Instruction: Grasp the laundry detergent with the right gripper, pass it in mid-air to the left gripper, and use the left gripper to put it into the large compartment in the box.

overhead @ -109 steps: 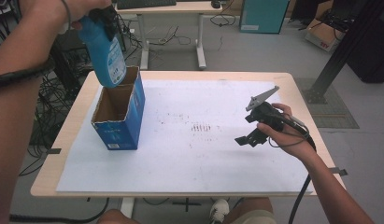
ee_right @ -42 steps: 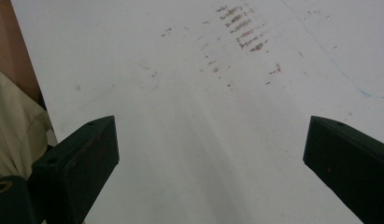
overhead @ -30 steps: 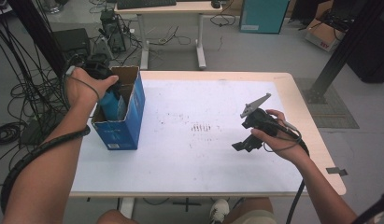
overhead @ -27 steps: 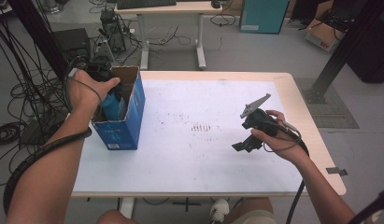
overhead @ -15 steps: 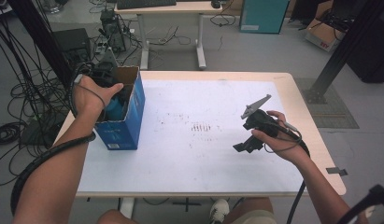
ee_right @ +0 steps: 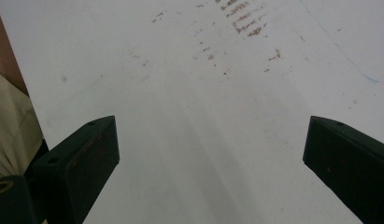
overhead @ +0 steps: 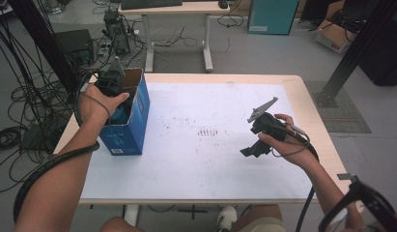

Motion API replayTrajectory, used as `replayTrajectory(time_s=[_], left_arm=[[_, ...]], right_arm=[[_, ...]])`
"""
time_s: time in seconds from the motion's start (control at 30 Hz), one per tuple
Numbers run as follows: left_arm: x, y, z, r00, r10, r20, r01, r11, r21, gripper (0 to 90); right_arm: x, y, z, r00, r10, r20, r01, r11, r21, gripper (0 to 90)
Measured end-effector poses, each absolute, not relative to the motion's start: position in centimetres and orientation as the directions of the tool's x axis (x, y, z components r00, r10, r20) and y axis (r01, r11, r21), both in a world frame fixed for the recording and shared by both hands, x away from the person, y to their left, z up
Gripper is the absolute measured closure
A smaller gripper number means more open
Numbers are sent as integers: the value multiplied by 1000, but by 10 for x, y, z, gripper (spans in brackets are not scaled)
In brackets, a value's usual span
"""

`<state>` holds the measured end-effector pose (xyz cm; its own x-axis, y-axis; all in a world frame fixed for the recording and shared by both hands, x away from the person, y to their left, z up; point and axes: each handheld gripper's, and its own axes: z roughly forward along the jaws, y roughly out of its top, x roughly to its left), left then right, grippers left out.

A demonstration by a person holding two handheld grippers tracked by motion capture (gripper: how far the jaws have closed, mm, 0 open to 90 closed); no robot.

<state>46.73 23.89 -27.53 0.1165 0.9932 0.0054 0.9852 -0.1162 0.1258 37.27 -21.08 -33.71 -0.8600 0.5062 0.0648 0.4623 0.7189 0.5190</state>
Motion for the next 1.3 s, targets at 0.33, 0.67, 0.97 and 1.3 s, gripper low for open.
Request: replayTrajectory(time_s=[0.33,0.67,0.97,1.3], left_arm=[[466,237,-277,130,991,2,983,-129,133,370],[466,238,-277,135,991,-3,981,-134,139,370],[466,237,-277,135,991,0,981,-134,141,370],[466,236,-277,138,990,5,981,-137,138,369]], right_arm=[[375,-205,-338,-867,496,59,454,733,507,36],[375,-208,-330,-861,507,40,455,733,505,36],[377,-210,-328,-862,505,35,446,726,524,37],[377,-214,-324,-862,506,32,446,726,523,37]])
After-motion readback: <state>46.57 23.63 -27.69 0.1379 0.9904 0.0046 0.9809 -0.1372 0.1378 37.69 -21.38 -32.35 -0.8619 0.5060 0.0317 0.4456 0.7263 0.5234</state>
